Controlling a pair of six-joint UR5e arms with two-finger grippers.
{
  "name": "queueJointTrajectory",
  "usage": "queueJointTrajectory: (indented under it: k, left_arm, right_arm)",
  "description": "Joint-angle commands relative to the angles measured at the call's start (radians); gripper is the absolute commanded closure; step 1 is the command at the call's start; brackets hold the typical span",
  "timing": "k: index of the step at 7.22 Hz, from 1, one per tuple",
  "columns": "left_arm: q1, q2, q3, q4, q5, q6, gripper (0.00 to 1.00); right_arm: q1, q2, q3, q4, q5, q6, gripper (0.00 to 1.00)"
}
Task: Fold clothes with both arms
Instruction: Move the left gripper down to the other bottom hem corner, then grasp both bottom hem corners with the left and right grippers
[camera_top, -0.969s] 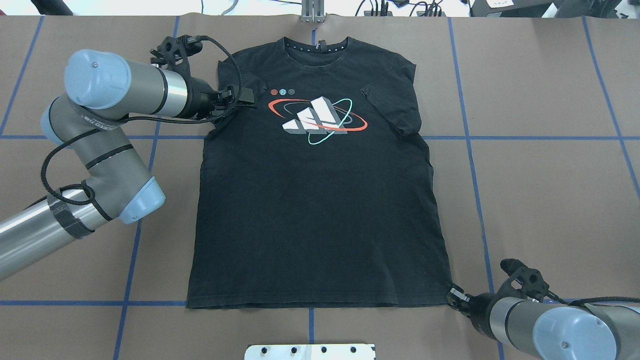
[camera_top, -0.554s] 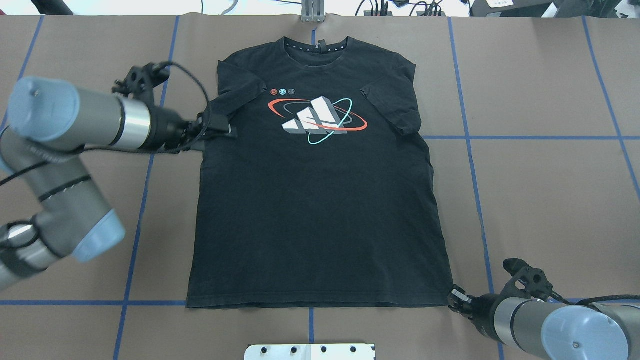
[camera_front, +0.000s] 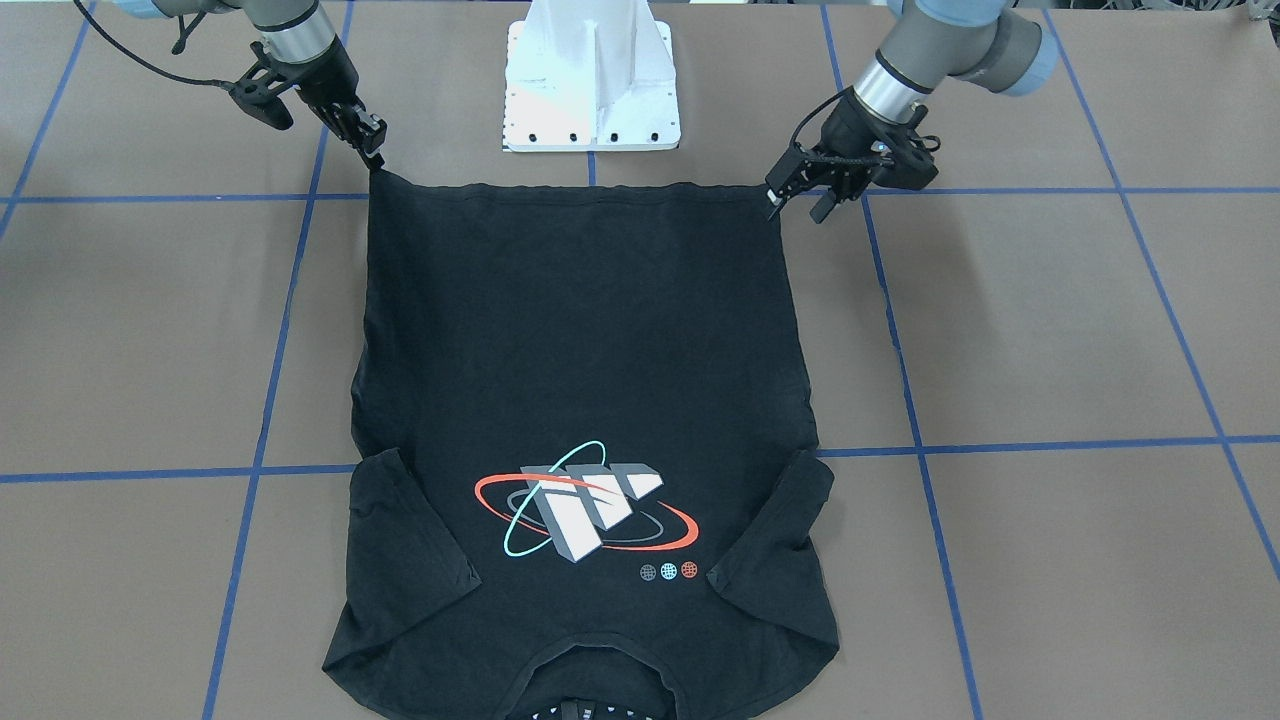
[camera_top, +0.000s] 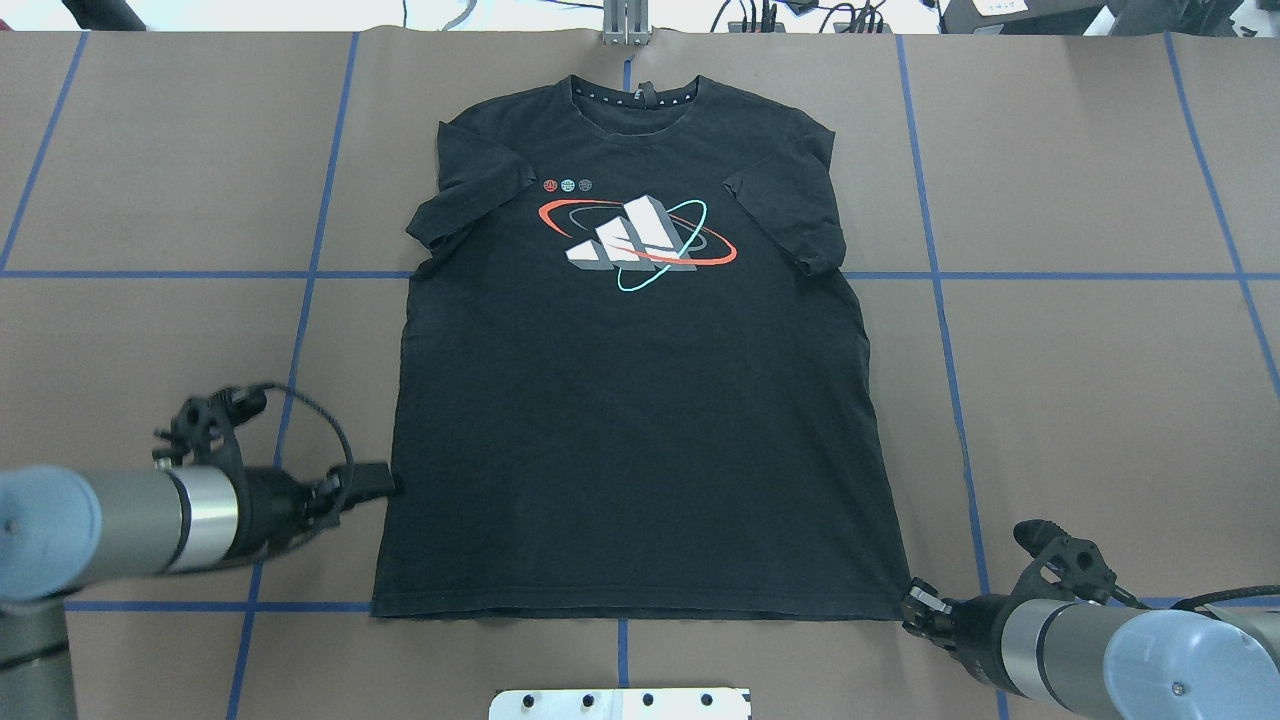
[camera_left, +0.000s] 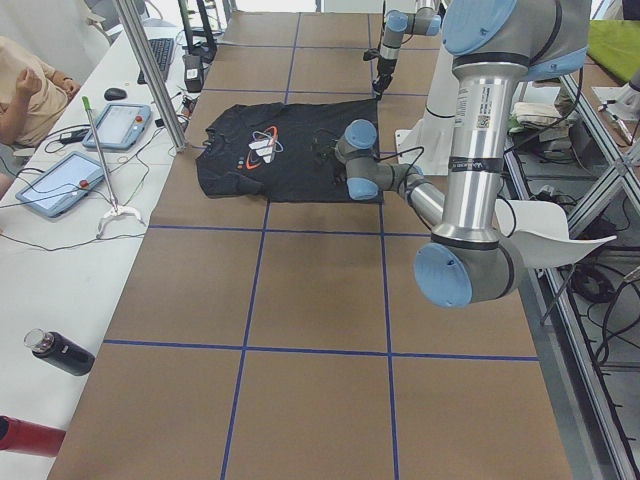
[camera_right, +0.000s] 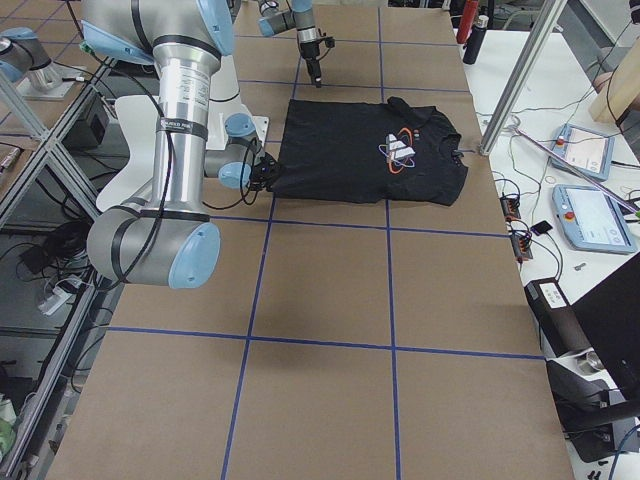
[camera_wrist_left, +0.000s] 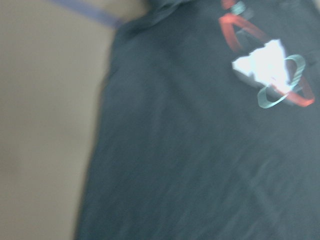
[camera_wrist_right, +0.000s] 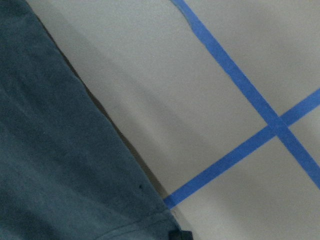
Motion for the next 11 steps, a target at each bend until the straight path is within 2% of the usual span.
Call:
queueJointTrajectory:
  k: [1,3,5,6,7,8,9,10,11]
  left_arm:
    - [0.136,0.043,-0.007,0.018,0.093,-0.118,0.11]
    - [0.179,0.034,-0.008,0.073,0.116,-0.15,0.31]
    - [0.181,0.031,-0.008,0.074,0.117,-0.152,0.42]
    - [0.181,0.03,-0.01,0.074,0.116,-0.152,0.56]
    - [0.181,0.03,-0.01,0.074,0.116,-0.152,0.76]
    - [0.181,0.03,-0.01,0.074,0.116,-0.152,0.78]
    - [0.181,0.03,-0.01,0.074,0.116,-0.152,0.85]
    - [0.181,0.03,-0.01,0.074,0.116,-0.152,0.98]
    - [0.179,0.03,-0.015,0.074,0.116,-0.153,1.0]
  right_arm:
    - [0.005,0.0,0.002,0.0,0.015,0.0,1.0]
    - [0.009,-0.002,0.002,0.0,0.022,0.0,1.0]
    - [0.012,-0.002,0.002,0.0,0.024,0.0,1.0]
    - [0.015,-0.002,0.003,0.0,0.025,0.0,1.0]
    - [0.017,-0.002,0.003,0.0,0.025,0.0,1.0]
    - [0.017,-0.002,0.003,0.0,0.025,0.0,1.0]
    - [0.017,-0.002,0.003,0.0,0.025,0.0,1.0]
    - [0.017,-0.002,0.003,0.0,0.025,0.0,1.0]
    - [0.017,-0.002,0.003,0.0,0.025,0.0,1.0]
